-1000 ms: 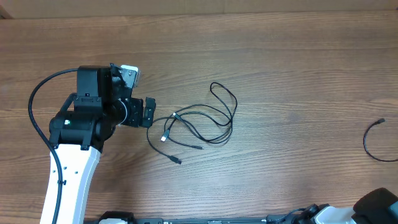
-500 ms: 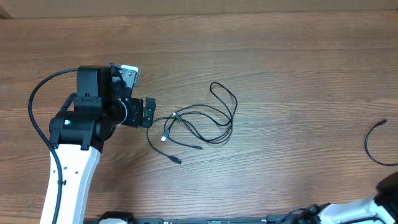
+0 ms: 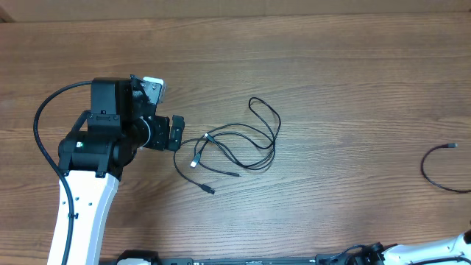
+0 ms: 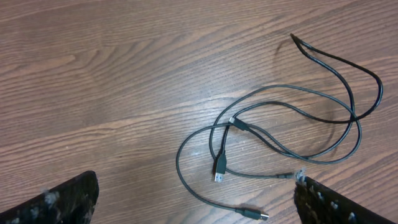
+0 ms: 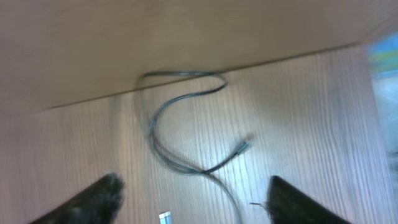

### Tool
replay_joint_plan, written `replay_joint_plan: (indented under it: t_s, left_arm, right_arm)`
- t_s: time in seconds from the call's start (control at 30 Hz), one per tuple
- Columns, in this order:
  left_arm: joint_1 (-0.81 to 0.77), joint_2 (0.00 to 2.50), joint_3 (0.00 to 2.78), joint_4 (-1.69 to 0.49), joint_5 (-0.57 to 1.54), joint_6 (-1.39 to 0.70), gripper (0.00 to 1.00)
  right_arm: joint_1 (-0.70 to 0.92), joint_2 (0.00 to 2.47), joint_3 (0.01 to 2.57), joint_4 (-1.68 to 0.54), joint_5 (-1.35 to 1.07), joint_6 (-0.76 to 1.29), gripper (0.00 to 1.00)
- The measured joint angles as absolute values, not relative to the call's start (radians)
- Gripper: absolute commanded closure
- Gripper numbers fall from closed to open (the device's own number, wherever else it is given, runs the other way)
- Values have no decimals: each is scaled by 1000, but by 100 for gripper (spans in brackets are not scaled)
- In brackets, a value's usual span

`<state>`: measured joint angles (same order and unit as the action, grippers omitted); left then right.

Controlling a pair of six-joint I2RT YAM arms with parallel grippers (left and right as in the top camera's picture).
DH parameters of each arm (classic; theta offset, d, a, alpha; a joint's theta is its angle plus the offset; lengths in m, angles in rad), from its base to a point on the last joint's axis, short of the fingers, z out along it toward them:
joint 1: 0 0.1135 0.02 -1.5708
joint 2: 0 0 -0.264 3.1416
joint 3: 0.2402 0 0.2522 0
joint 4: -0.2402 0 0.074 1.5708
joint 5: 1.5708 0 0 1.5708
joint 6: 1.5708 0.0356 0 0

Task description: Untangle cables

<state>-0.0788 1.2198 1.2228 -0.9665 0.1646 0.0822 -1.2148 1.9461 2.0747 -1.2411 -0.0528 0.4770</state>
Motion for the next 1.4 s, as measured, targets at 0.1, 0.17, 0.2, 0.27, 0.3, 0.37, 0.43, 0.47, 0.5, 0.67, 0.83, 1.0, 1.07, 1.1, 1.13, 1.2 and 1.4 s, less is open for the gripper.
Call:
replay_joint_plan:
  t_s: [0.1, 0.17, 0.2, 0.27, 0.3, 0.37, 0.43, 0.47, 0.5, 0.67, 0.83, 1.0, 1.07, 1.1, 1.13, 1.2, 1.4]
  left_arm:
    - [-78, 1220, 1223, -966, 165, 82, 0]
    - [-79, 1220, 1223, -966, 165, 82, 0]
    - [-79, 1220, 1223, -966, 165, 82, 0]
    - [-78, 1220, 1223, -966, 165, 82, 0]
    - [-79, 1220, 1223, -966, 165, 82, 0]
    - [-78, 1220, 1223, -966, 165, 82, 0]
    - [-78, 1220, 1223, -966, 165, 82, 0]
    - [-79, 1220, 1223, -966, 165, 82, 1]
    - [-79, 1220, 1223, -966, 165, 82, 0]
    - [-79, 1220, 1223, -966, 165, 82, 0]
    - [-79, 1220, 1223, -966, 165, 82, 1]
    - [-78, 1220, 1223, -966, 165, 82, 0]
    - [-78, 1220, 1223, -966, 165, 82, 0]
    - [-79, 1220, 1223, -966, 165, 82, 0]
    - [-79, 1220, 1223, -966, 165, 82, 0]
    - [-79, 1220, 1223, -966, 165, 82, 1]
    - [-79, 1220, 1223, -966, 165, 82, 0]
  right_arm:
    - [-1227, 1946, 2075, -1243, -179, 396, 0]
    - [-1223, 1946, 2075, -1250, -248, 361, 0]
    - [-1219, 1946, 2075, -1253, -284, 339, 0]
    - [-1209, 1946, 2075, -1261, -337, 302, 0]
    - [-1203, 1946, 2075, -1266, -361, 282, 0]
    - [-1184, 1946, 2075, -1290, -421, 226, 0]
    - [-1156, 1946, 2075, -1314, -464, 182, 0]
    - [-1134, 1946, 2075, -1340, -483, 157, 0]
    - [-1110, 1946, 2075, -1374, -495, 129, 0]
    - [-937, 1946, 2075, -1524, -530, -5, 0]
    - [-741, 1946, 2075, -1617, -535, -91, 0]
    - [-571, 1946, 2075, -1660, -537, -113, 0]
    - [-492, 1946, 2075, -1670, -550, -114, 0]
    - [-455, 1946, 2075, -1675, -554, -116, 0]
    - [-425, 1946, 2075, -1685, -555, -117, 0]
    - [-369, 1946, 2075, -1689, -559, -117, 0]
    - [-189, 1946, 2075, -1685, -567, -116, 0]
